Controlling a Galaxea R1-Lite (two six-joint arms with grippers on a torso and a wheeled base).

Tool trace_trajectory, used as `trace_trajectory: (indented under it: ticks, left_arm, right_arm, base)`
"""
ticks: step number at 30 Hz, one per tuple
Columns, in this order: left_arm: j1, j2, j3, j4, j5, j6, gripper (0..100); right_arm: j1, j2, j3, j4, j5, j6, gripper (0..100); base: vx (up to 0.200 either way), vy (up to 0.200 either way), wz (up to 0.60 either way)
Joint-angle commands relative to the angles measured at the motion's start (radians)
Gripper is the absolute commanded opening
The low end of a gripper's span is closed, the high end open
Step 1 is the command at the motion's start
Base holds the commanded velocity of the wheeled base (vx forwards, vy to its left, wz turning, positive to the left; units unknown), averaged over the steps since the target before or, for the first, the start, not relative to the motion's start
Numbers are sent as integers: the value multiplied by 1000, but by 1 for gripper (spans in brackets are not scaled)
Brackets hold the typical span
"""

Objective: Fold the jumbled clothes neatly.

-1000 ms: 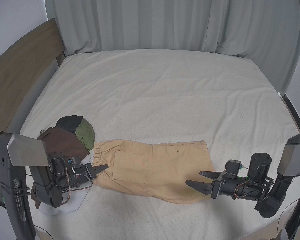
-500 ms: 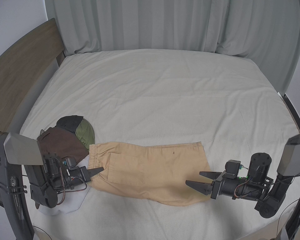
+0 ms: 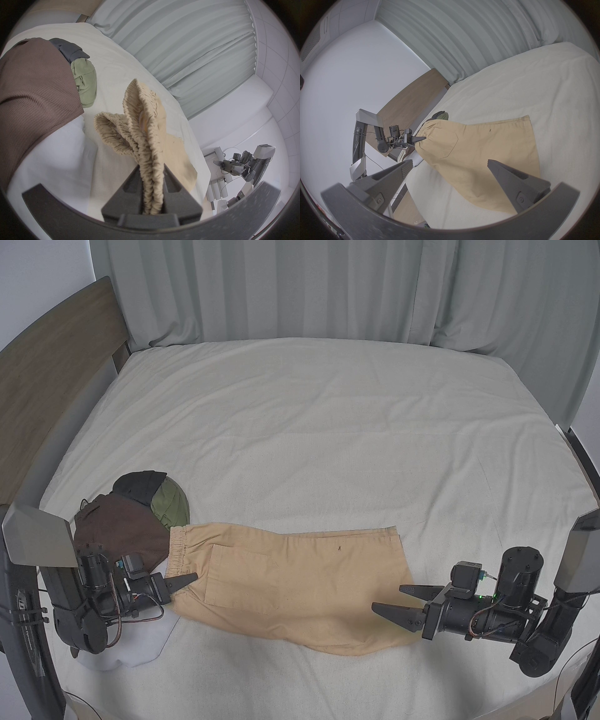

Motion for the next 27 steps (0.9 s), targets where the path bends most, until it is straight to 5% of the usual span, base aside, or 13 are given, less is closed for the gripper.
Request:
trace_trajectory:
  ticks: [1,13,27]
  left_arm:
    - [9,-3,3,0,0,1,0]
    - [12,-14,3,0,-6,7,0]
    - [-75,-96,29,0,8,10,0]
  right_arm:
    - [-1,-1,0,0,0,-1,100]
    - [-4,-2,0,0,2,-1,100]
    - [-6,-7,-1,0,2,-1,100]
  base:
    - [0,0,0]
    - [0,0,0]
    - [0,0,0]
